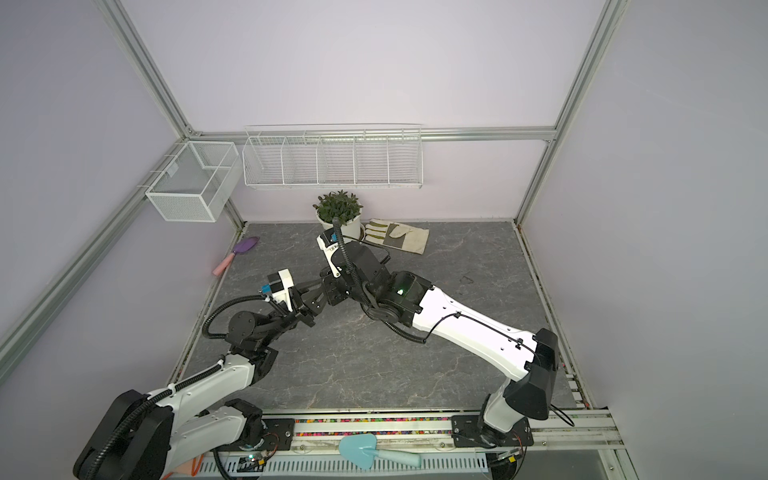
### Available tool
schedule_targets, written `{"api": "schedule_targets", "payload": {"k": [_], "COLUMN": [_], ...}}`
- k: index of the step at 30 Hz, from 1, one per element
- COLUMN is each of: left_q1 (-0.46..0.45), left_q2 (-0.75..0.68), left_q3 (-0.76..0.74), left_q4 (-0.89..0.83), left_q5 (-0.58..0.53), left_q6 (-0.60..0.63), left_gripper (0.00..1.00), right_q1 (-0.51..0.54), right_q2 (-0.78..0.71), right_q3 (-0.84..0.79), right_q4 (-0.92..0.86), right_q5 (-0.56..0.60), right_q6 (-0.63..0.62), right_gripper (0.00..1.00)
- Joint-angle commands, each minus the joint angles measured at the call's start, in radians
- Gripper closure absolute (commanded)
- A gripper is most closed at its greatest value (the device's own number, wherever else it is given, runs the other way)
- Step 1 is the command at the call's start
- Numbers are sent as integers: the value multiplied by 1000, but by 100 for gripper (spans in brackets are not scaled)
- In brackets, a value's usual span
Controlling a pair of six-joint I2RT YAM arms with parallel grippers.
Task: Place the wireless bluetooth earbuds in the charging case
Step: 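Push the black earbud into the case slot and open the right gripper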
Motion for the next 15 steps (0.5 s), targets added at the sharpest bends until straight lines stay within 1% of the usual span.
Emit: {"api": "schedule_targets", "payload": {"k": [1,9,15], "left_q1": [3,2,3], "left_q2": [-23,-32,-64], "left_q3": [-4,-5,-8], "left_q4": [42,39,1], "left_q5": [10,7,-12], "left_q6": [12,16,29], "left_gripper": [100,100,100], "right_q1": [4,9,9], "right_q2": [21,22,21], "right_q3": [13,20,49], "right_q4": [-25,-35,-50], "right_q5": [13,16,22], "right_q6": [7,4,-11], "right_gripper": [82,78,66]}}
